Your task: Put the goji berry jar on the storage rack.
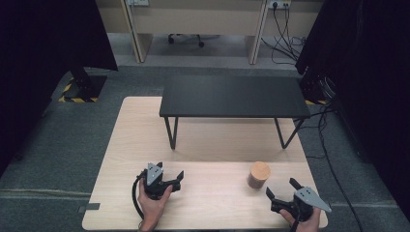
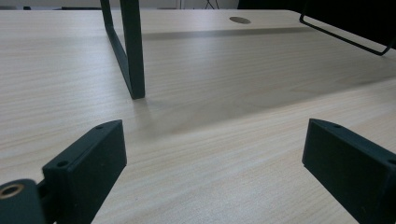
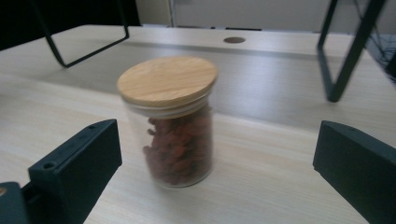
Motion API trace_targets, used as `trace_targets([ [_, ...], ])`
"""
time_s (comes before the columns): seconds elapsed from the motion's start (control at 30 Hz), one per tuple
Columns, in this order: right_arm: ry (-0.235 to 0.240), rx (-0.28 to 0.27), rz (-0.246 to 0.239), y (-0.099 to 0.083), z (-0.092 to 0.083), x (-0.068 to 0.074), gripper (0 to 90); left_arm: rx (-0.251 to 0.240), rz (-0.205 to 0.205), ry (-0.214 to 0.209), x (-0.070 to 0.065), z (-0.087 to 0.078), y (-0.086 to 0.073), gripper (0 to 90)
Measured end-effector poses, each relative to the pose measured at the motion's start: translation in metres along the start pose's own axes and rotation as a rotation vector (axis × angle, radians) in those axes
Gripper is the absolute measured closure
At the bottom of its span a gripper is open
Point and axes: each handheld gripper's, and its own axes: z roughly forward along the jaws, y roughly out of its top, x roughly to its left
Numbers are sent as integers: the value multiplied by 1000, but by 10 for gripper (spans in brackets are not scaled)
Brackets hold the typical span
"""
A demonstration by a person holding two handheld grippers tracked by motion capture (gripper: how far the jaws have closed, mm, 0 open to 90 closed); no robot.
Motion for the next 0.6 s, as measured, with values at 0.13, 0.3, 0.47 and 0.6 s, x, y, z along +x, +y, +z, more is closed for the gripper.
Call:
trace_targets([
  [0.13, 25, 28, -20, 3, 12, 3, 11, -1, -1, -1, 0, 0, 0, 56],
  [0.3, 59, 62, -46, 9, 29, 5, 12, -1, -1, -2, 0, 0, 0, 56],
  [0.47, 79, 90, -66, 13, 47, 7, 24, -1, -2, -3, 1, 0, 0, 56],
  [0.6, 79, 96, -72, 15, 54, 9, 34, -1, 0, -4, 1, 0, 0, 56],
])
